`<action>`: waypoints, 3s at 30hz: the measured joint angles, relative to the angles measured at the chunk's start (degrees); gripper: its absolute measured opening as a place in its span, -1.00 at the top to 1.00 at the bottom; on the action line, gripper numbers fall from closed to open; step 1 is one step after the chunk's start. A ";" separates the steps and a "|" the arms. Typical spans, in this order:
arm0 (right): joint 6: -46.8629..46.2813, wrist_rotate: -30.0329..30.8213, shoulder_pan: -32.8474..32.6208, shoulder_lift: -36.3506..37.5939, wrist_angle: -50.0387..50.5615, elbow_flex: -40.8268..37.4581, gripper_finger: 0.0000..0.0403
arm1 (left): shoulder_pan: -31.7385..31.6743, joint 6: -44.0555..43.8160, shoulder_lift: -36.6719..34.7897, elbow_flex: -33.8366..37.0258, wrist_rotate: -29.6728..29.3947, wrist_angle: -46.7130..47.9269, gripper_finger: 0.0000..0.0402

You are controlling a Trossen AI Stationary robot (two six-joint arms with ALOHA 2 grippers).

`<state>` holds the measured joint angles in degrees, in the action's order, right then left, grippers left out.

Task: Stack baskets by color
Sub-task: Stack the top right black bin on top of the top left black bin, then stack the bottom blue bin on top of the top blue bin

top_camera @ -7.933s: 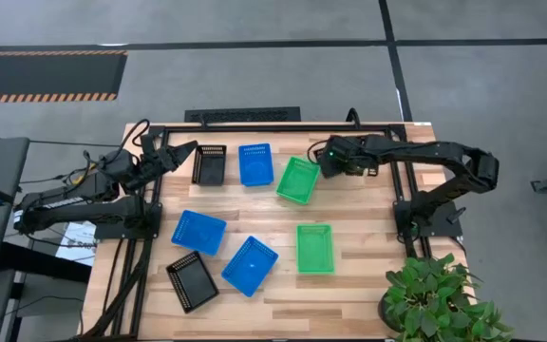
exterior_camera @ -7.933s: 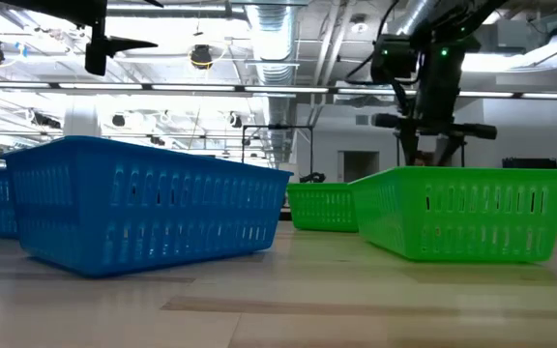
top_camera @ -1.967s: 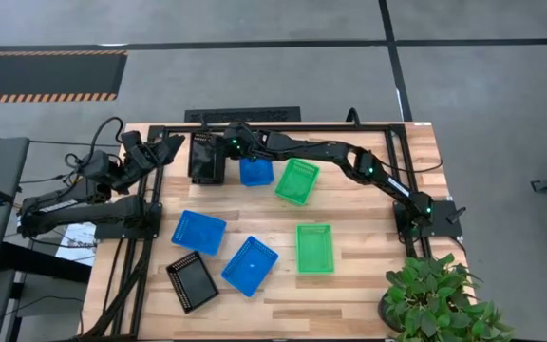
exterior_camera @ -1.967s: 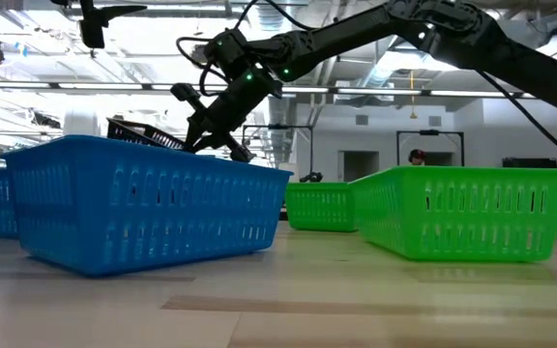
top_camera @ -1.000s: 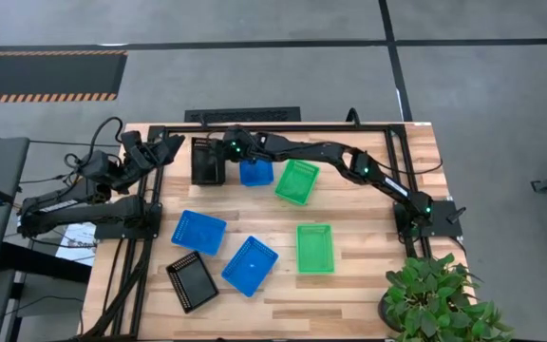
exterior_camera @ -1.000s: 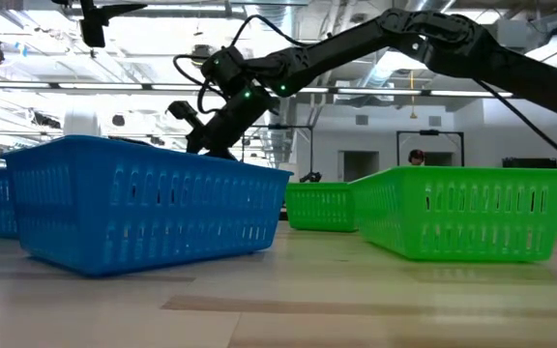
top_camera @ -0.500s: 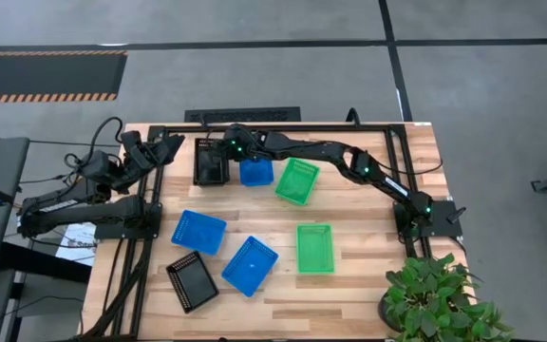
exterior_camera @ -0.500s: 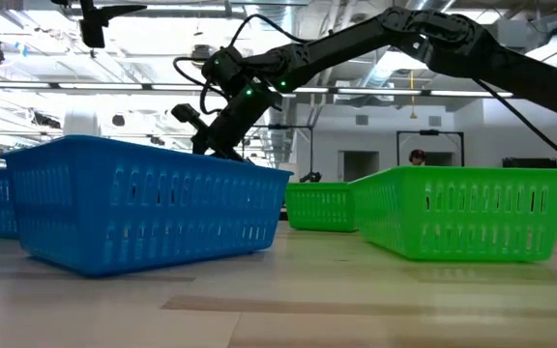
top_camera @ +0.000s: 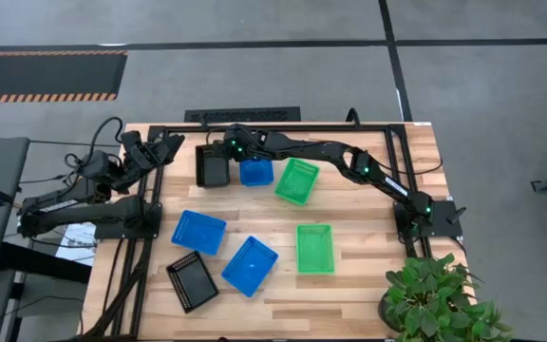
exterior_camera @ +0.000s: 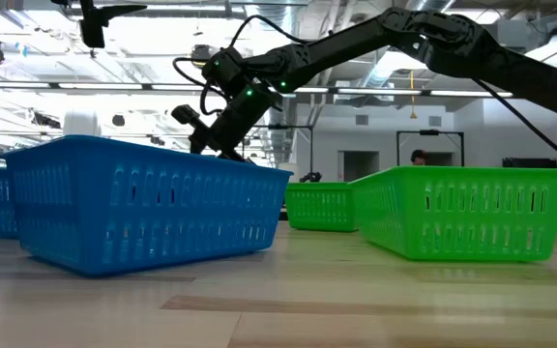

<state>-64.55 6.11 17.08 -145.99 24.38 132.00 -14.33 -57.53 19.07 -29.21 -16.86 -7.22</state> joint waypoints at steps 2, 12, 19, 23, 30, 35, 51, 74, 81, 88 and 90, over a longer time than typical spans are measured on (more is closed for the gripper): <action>0.11 -0.02 0.00 0.00 -0.02 0.00 0.35 | 0.00 0.05 0.00 0.00 0.00 0.02 -0.36; 15.02 -0.17 0.95 3.23 6.62 2.95 0.19 | 0.00 0.10 0.00 0.00 0.45 0.04 -0.36; 27.82 0.17 0.40 13.56 30.33 2.51 0.18 | -0.02 0.14 -0.02 0.00 1.21 1.41 -0.36; 28.93 2.40 -3.18 18.62 47.77 2.57 0.17 | -0.02 0.03 -0.02 0.00 2.70 5.52 -0.36; 26.84 5.62 -12.69 23.15 63.45 2.54 0.18 | 0.00 -2.46 0.00 0.00 5.14 15.51 -0.36; 26.21 5.76 -18.66 22.19 62.31 2.53 0.16 | -0.02 -3.77 0.04 0.00 6.25 19.29 -0.36; 69.13 -6.76 -23.08 13.76 34.69 1.99 0.16 | 0.00 1.77 -0.24 0.00 13.93 20.84 -0.36; 84.53 -15.30 -26.51 4.07 25.90 1.73 0.16 | 0.00 0.99 -2.23 0.00 12.90 23.98 -0.36; 86.76 -15.30 -26.32 3.50 25.54 1.84 0.16 | 0.00 0.99 -2.23 0.00 12.87 24.35 -0.36; 88.02 -14.99 -26.36 0.47 27.32 1.73 0.16 | 0.00 0.99 -2.23 0.00 12.98 24.43 -0.36; 88.02 -14.99 -26.38 0.31 27.83 1.64 0.17 | 0.00 0.93 -2.23 0.00 12.98 24.41 -0.36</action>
<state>23.46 -8.88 -9.30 -145.69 52.21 133.64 -14.33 -56.59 16.84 -29.21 -3.88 17.19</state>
